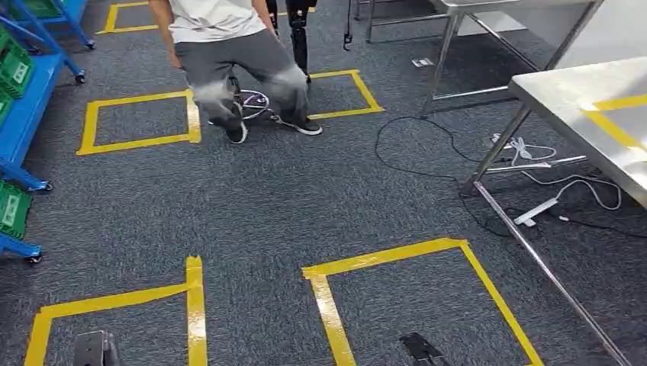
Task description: Take the parts from the cabinet and place them on the table.
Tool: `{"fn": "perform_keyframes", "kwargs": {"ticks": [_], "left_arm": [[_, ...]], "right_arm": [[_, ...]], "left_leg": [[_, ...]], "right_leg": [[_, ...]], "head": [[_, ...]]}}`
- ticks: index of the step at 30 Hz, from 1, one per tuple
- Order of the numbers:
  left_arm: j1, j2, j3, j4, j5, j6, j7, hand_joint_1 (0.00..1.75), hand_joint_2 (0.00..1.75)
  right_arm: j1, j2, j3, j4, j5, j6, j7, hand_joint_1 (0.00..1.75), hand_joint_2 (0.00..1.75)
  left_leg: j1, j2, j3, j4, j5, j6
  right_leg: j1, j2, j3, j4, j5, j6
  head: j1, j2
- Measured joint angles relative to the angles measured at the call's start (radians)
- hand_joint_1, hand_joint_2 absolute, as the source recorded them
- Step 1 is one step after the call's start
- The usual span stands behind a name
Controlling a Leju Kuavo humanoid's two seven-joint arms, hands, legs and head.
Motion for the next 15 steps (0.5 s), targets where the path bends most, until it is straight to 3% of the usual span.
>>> {"fn": "perform_keyframes", "kwargs": {"ticks": [1,2,4,5,6,7,8,9,10,11,14,15], "left_arm": [[-0.002,0.0,0.0,0.0,-0.003,0.0,0.0,0.0,0.0],[-0.006,-0.002,-0.002,0.0,-0.007,-0.002,0.0,0.0,0.0],[-0.011,-0.003,-0.009,0.001,-0.015,-0.003,0.001,0.0,0.0],[-0.01,-0.002,-0.01,0.001,-0.016,-0.003,0.003,0.0,0.0],[-0.007,-0.002,-0.01,0.001,-0.018,-0.003,0.004,0.0,0.0],[-0.007,-0.002,-0.01,0.001,-0.018,-0.003,0.004,0.0,0.0],[-0.007,-0.002,-0.01,0.001,-0.018,-0.004,0.004,0.0,0.0],[-0.007,-0.001,-0.011,0.001,-0.02,-0.005,0.004,0.0,0.0],[-0.008,-0.001,-0.011,0.001,-0.021,-0.006,0.004,0.0,0.0],[-0.011,-0.002,-0.011,0.001,-0.021,-0.006,0.004,0.0,0.0],[-0.005,0.0,-0.012,0.001,-0.022,-0.006,0.005,0.0,0.0],[-0.004,0.0,-0.012,0.001,-0.022,-0.006,0.005,0.0,0.0]], "right_arm": [[0.0,0.0,0.0,0.0,0.0,0.008,0.0,0.0,0.0],[0.001,0.0,0.0,0.0,-0.001,0.023,0.003,0.0,0.0],[0.003,-0.001,-0.002,0.002,-0.005,0.049,0.009,0.0,0.0],[0.003,-0.001,-0.002,0.002,-0.006,0.055,0.01,0.0,0.0],[0.002,-0.001,-0.002,0.003,-0.006,0.062,0.01,0.0,0.0],[0.001,-0.001,-0.002,0.003,-0.009,0.064,0.01,0.0,0.0],[0.001,-0.001,-0.003,0.002,-0.011,0.066,0.011,0.0,0.0],[0.0,-0.001,-0.003,0.003,-0.013,0.067,0.011,0.0,0.0],[0.0,-0.001,-0.003,0.003,-0.016,0.069,0.012,0.0,0.0],[0.0,-0.001,-0.003,0.003,-0.016,0.07,0.012,0.0,0.0],[-0.003,-0.001,-0.003,0.003,-0.017,0.073,0.013,0.0,0.0],[-0.005,-0.001,-0.004,0.003,-0.017,0.073,0.014,0.0,0.0]], "left_leg": [[-0.005,0.058,-0.013,0.031,-0.025,-0.006],[-0.002,0.08,-0.04,0.092,-0.061,-0.011],[0.005,0.095,-0.109,0.244,-0.129,-0.02],[0.009,0.097,-0.131,0.295,-0.14,-0.023],[0.012,0.099,-0.125,0.287,-0.124,-0.026],[0.014,0.102,-0.103,0.246,-0.094,-0.027],[0.014,0.112,-0.057,0.158,-0.046,-0.026],[0.014,0.135,-0.005,0.063,-0.003,-0.023],[0.006,0.184,0.024,0.012,-0.009,-0.02],[-0.005,0.197,0.028,-0.009,-0.015,-0.011],[-0.009,0.167,0.018,-0.002,-0.017,0.006],[-0.001,0.155,0.024,-0.011,-0.012,0.016]], "right_leg": [[0.002,-0.013,0.004,-0.003,0.0,-0.004],[0.004,-0.031,0.005,-0.003,-0.001,-0.007],[0.007,-0.069,0.007,-0.003,-0.005,-0.012],[0.007,-0.086,0.007,-0.003,-0.006,-0.011],[0.007,-0.1,0.009,-0.003,-0.008,-0.01],[0.007,-0.112,0.011,-0.003,-0.011,-0.008],[0.007,-0.126,0.016,-0.002,-0.014,-0.005],[0.007,-0.138,0.023,-0.003,-0.018,-0.002],[0.01,-0.147,0.027,-0.003,-0.023,0.003],[0.018,-0.156,0.026,0.003,-0.029,0.012],[0.018,-0.188,0.033,-0.002,-0.033,0.025],[0.014,-0.184,0.031,-0.001,-0.042,0.033]], "head": [[-0.006,0.0],[-0.008,0.0],[-0.006,0.0],[-0.007,0.0],[-0.008,0.0],[-0.007,0.0],[-0.008,0.0],[-0.007,0.0],[-0.006,0.0],[-0.01,0.0],[-0.003,0.0],[-0.004,0.0]]}}
